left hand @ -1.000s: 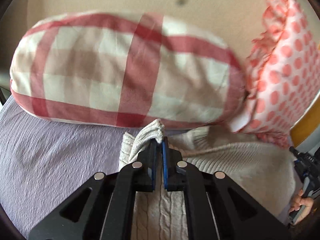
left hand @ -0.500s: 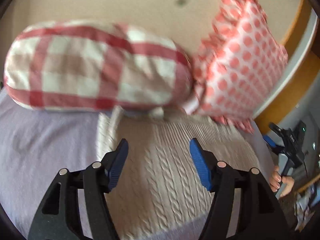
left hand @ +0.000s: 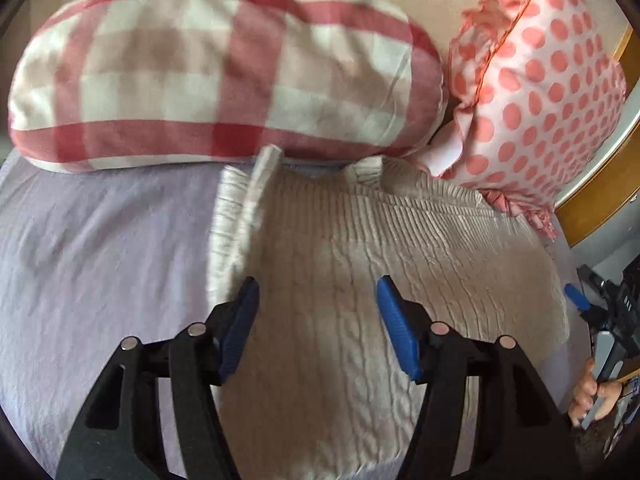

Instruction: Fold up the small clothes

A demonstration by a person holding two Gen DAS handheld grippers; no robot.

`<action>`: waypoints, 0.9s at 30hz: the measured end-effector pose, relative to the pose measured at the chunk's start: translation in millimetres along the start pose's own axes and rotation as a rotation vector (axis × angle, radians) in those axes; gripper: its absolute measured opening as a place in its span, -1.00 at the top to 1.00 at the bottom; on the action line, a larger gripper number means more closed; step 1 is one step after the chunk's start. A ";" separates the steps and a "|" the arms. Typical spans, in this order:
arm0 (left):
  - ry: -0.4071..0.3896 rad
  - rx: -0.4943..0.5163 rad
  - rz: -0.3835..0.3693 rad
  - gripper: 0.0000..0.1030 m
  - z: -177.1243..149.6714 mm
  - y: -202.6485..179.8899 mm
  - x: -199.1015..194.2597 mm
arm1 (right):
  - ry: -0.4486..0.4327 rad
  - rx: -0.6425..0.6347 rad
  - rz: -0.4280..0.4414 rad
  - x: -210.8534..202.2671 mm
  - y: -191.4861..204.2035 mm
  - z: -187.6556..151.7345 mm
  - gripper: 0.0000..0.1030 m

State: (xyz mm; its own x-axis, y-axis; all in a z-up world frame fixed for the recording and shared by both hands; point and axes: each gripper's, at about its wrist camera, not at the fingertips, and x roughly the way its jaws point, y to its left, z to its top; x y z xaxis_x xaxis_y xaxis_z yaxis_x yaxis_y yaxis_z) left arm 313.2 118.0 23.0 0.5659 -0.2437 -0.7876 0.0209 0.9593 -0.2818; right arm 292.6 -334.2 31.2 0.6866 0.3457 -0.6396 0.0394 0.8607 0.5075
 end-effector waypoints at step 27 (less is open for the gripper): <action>-0.014 -0.088 -0.044 -0.33 1.3 44.6 -7.5 | 0.044 0.041 -0.136 42.0 -48.8 30.7 0.82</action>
State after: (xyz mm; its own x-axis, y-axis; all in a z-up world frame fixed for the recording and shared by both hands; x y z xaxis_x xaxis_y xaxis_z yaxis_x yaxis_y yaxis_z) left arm 311.0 162.7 17.0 0.5775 -0.2827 -0.7659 -0.0260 0.9313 -0.3634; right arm 341.8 -373.1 -2.7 0.6402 0.2435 -0.7286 0.1602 0.8852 0.4367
